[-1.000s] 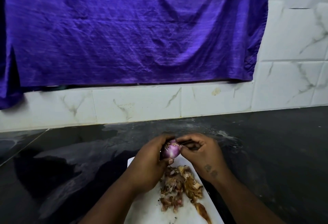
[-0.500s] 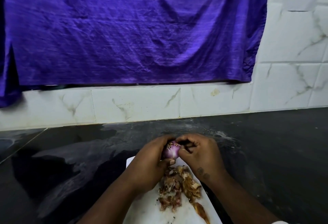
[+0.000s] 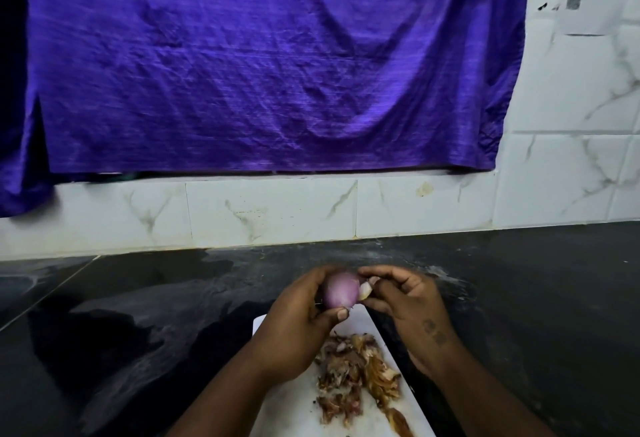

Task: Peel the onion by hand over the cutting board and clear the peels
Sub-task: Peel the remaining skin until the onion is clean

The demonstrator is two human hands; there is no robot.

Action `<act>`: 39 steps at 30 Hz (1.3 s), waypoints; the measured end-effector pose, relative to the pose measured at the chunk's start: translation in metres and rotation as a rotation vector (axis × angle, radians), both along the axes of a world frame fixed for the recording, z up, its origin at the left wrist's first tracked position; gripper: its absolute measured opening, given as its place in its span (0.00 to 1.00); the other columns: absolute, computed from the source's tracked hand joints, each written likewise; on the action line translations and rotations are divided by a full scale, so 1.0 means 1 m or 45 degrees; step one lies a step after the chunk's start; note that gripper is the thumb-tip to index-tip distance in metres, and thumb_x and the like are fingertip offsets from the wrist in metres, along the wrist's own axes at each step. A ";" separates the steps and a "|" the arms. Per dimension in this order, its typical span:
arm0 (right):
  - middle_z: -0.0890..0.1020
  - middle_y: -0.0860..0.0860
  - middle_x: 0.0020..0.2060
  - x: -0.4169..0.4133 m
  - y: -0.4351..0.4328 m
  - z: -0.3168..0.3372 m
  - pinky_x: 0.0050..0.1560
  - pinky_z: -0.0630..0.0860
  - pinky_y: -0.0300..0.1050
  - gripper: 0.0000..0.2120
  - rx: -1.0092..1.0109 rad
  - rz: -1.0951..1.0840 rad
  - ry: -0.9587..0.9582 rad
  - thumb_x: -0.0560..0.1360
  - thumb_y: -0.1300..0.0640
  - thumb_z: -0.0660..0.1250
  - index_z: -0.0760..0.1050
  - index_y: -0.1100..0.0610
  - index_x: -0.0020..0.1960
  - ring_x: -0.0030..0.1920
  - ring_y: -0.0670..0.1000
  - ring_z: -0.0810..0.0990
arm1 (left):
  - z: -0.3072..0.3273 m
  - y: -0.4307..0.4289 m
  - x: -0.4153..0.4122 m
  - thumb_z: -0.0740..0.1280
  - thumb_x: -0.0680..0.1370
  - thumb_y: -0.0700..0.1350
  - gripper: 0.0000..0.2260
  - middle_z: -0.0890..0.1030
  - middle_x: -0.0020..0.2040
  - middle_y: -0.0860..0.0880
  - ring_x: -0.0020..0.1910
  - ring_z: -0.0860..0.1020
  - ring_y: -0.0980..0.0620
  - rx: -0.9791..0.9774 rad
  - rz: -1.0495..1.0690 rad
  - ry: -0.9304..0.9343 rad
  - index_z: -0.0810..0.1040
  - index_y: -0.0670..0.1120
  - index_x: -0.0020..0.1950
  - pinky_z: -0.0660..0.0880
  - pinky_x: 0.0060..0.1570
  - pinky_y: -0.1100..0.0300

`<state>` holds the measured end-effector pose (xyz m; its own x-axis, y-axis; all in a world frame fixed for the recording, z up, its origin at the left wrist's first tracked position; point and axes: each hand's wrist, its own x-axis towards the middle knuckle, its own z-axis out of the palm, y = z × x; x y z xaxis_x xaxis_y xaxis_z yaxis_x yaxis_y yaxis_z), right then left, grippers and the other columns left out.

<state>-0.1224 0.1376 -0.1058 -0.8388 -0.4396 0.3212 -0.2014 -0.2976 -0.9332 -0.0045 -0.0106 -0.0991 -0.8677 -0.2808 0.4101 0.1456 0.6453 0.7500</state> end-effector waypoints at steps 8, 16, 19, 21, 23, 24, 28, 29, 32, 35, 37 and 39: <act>0.89 0.57 0.45 0.000 -0.003 -0.003 0.51 0.85 0.52 0.05 -0.006 0.003 0.124 0.75 0.65 0.73 0.86 0.58 0.48 0.48 0.59 0.88 | -0.001 0.002 -0.003 0.74 0.79 0.40 0.21 0.83 0.62 0.60 0.62 0.81 0.60 0.214 -0.014 0.007 0.76 0.58 0.69 0.81 0.64 0.51; 0.88 0.61 0.41 -0.003 0.002 -0.001 0.42 0.85 0.41 0.07 -0.164 0.039 -0.386 0.74 0.73 0.71 0.84 0.67 0.50 0.41 0.54 0.88 | 0.005 0.005 -0.003 0.71 0.80 0.38 0.18 0.85 0.62 0.50 0.62 0.84 0.49 0.777 -0.175 0.117 0.78 0.51 0.68 0.83 0.59 0.52; 0.87 0.63 0.38 -0.002 0.004 -0.003 0.38 0.84 0.40 0.06 0.035 0.095 -0.374 0.75 0.73 0.69 0.85 0.68 0.47 0.36 0.54 0.87 | 0.009 0.000 -0.004 0.72 0.74 0.40 0.22 0.85 0.64 0.44 0.65 0.83 0.47 1.048 -0.265 0.225 0.78 0.46 0.69 0.81 0.64 0.55; 0.87 0.63 0.37 0.002 0.001 -0.006 0.36 0.83 0.43 0.08 0.219 0.078 -0.221 0.77 0.70 0.68 0.86 0.65 0.45 0.33 0.54 0.85 | 0.010 0.000 -0.004 0.71 0.73 0.39 0.23 0.85 0.64 0.43 0.64 0.84 0.45 1.166 -0.333 0.245 0.78 0.43 0.68 0.82 0.63 0.55; 0.87 0.63 0.36 0.003 -0.002 -0.008 0.33 0.80 0.44 0.10 0.361 0.036 -0.059 0.78 0.68 0.66 0.86 0.62 0.44 0.30 0.52 0.83 | 0.009 0.002 -0.003 0.71 0.73 0.39 0.23 0.85 0.63 0.42 0.64 0.84 0.43 1.209 -0.359 0.232 0.78 0.43 0.68 0.83 0.61 0.54; 0.87 0.62 0.36 0.002 -0.002 -0.008 0.33 0.79 0.44 0.10 0.398 0.037 -0.015 0.77 0.68 0.66 0.86 0.61 0.45 0.30 0.52 0.82 | 0.009 0.002 -0.003 0.71 0.73 0.39 0.22 0.85 0.63 0.42 0.64 0.83 0.42 1.224 -0.362 0.228 0.79 0.43 0.68 0.83 0.61 0.54; 0.87 0.57 0.35 -0.001 0.000 -0.010 0.37 0.80 0.51 0.08 0.490 -0.010 0.185 0.70 0.68 0.74 0.85 0.57 0.43 0.33 0.53 0.83 | 0.010 0.003 -0.003 0.69 0.74 0.38 0.22 0.85 0.63 0.40 0.66 0.81 0.37 1.304 -0.379 0.202 0.78 0.44 0.68 0.85 0.58 0.52; 0.87 0.55 0.34 -0.001 0.000 -0.011 0.37 0.80 0.52 0.08 0.480 -0.044 0.233 0.70 0.67 0.75 0.85 0.55 0.41 0.33 0.52 0.83 | 0.010 0.004 -0.003 0.69 0.74 0.38 0.22 0.85 0.62 0.39 0.66 0.81 0.36 1.316 -0.379 0.193 0.78 0.44 0.69 0.85 0.57 0.52; 0.85 0.54 0.32 -0.002 -0.002 -0.007 0.33 0.78 0.44 0.10 0.262 -0.117 0.193 0.75 0.67 0.72 0.84 0.54 0.41 0.31 0.49 0.81 | 0.010 0.003 -0.003 0.68 0.75 0.39 0.21 0.85 0.61 0.39 0.61 0.84 0.37 1.300 -0.370 0.146 0.78 0.45 0.68 0.84 0.59 0.48; 0.84 0.56 0.33 -0.002 -0.001 -0.002 0.33 0.78 0.42 0.06 0.045 -0.125 0.132 0.77 0.66 0.70 0.84 0.59 0.45 0.31 0.50 0.80 | 0.007 0.002 -0.003 0.66 0.79 0.42 0.18 0.84 0.63 0.38 0.59 0.85 0.37 1.239 -0.306 0.081 0.76 0.46 0.70 0.76 0.68 0.39; 0.86 0.57 0.37 -0.001 -0.002 -0.002 0.34 0.79 0.43 0.04 -0.007 -0.108 0.153 0.78 0.64 0.71 0.85 0.58 0.48 0.32 0.52 0.81 | 0.003 0.000 -0.004 0.66 0.81 0.43 0.18 0.85 0.63 0.40 0.64 0.82 0.36 1.155 -0.266 0.042 0.74 0.48 0.72 0.72 0.72 0.36; 0.87 0.57 0.41 0.001 -0.002 -0.002 0.37 0.80 0.44 0.05 -0.033 -0.082 0.161 0.78 0.63 0.71 0.85 0.57 0.50 0.35 0.54 0.83 | 0.001 0.000 -0.005 0.70 0.78 0.44 0.22 0.86 0.62 0.43 0.65 0.81 0.37 1.063 -0.250 0.012 0.72 0.50 0.72 0.71 0.73 0.34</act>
